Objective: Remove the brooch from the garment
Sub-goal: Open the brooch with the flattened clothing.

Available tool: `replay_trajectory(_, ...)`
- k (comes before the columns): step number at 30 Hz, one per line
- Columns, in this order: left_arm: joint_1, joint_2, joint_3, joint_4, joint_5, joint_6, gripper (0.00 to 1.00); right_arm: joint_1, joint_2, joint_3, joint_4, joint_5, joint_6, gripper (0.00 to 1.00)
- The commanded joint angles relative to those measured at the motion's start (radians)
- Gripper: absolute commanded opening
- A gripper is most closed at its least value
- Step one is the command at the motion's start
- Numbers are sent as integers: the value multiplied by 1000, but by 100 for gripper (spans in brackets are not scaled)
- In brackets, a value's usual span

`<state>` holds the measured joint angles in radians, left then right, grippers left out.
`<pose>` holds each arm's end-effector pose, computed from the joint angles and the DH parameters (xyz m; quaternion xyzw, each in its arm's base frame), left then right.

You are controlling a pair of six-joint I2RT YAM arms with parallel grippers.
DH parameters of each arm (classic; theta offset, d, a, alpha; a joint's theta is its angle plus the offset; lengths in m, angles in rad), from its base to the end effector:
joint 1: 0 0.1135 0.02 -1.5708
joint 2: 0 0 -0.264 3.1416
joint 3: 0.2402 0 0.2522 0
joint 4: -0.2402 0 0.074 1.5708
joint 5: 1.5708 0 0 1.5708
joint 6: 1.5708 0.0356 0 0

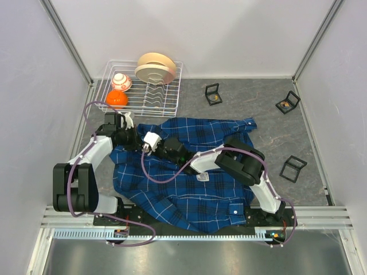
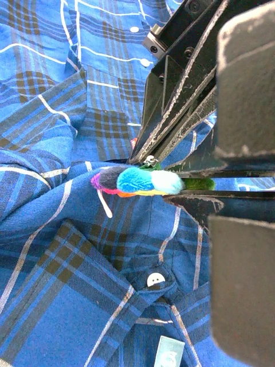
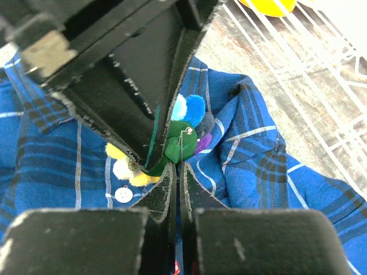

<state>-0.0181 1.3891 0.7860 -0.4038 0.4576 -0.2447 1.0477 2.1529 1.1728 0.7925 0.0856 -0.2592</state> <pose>0.2644 -0.0205 0.1941 -0.0431 0.9366 -0.2515 0.2401 0.2319 0.3961 0.1436 -0.4461 0.6276 0.2143 0.6010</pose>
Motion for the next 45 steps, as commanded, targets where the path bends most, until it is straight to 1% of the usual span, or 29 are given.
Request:
replay_trajectory(1,-9,42,35,-79,72,13,2,8,-60,-2,142,4,-146,4)
replay_trajectory(3,-13,47,41,-79,72,12,2,14,-59,-10,140,-27,-201,4)
replay_trajectory(5,-13,42,54,-84,61,12,2,35,-57,-16,134,-37,-250,0)
replay_trajectory(6,-13,42,62,-86,56,10,2,44,-57,-28,149,-40,-296,0)
replay_trajectory(10,-17,59,97,-104,64,12,2,67,-54,-36,177,-29,-316,0)
replay_trajectory(12,-20,68,93,-104,62,12,2,72,-57,-50,233,-21,-301,0)
replay_trajectory(15,-20,73,90,-109,56,10,2,72,-62,-50,275,-18,-230,0)
replay_trajectory(16,-20,71,88,-107,43,10,2,71,-62,-51,290,-11,-169,0)
replay_trajectory(19,-19,51,68,-104,10,2,2,67,-61,-50,300,16,-121,1)
replay_trajectory(20,-19,44,56,-99,0,-2,2,67,-61,-55,306,47,-76,13)
replay_trajectory(21,-19,27,49,-90,-7,-11,2,64,-64,-64,315,54,-57,21)
replay_trajectory(24,-19,2,27,-84,-56,-21,2,45,-80,-79,304,60,50,35)
replay_trajectory(25,-19,-7,27,-93,-92,-19,2,29,-96,-88,303,51,76,39)
replay_trajectory(26,-19,-9,33,-104,-114,-18,2,20,-102,-99,309,37,98,51)
replay_trajectory(27,-19,-9,36,-116,-137,-13,2,17,-108,-116,323,39,136,56)
replay_trajectory(28,-19,-10,41,-137,-166,-10,2,6,-116,-120,315,40,144,59)
replay_trajectory(29,-20,-12,47,-145,-178,-5,2,8,-119,-124,298,48,143,62)
replay_trajectory(30,-22,-12,53,-161,-197,-4,2,6,-125,-116,247,69,158,64)
replay_trajectory(32,-31,-9,84,-223,-287,-10,2,-15,-143,-99,154,137,227,67)
replay_trajectory(33,-40,-6,94,-243,-318,-4,2,-32,-151,-60,13,141,356,67)
replay_trajectory(34,-64,1,116,-269,-354,5,2,-70,-149,-33,-69,134,424,67)
replay_trajectory(35,-80,10,130,-291,-384,10,2,-90,-145,-9,-202,119,486,67)
replay_trajectory(36,-98,17,146,-306,-422,8,2,-107,-130,22,-252,99,548,67)
replay_trajectory(37,-118,24,172,-317,-454,13,2,-132,-119,39,-303,80,645,67)
replay_trajectory(38,-161,42,188,-345,-497,19,2,-143,-110,62,-361,45,702,66)
replay_trajectory(39,-186,57,206,-365,-538,22,2,-150,-90,92,-453,22,748,66)
replay_trajectory(40,-212,77,243,-389,-628,27,2,-161,-76,112,-498,2,838,65)
replay_trajectory(41,-253,108,261,-429,-663,33,2,-166,-64,148,-563,-56,865,62)
replay_trajectory(45,-312,301,335,-492,-750,77,2,-167,-6,174,-582,-96,959,60)
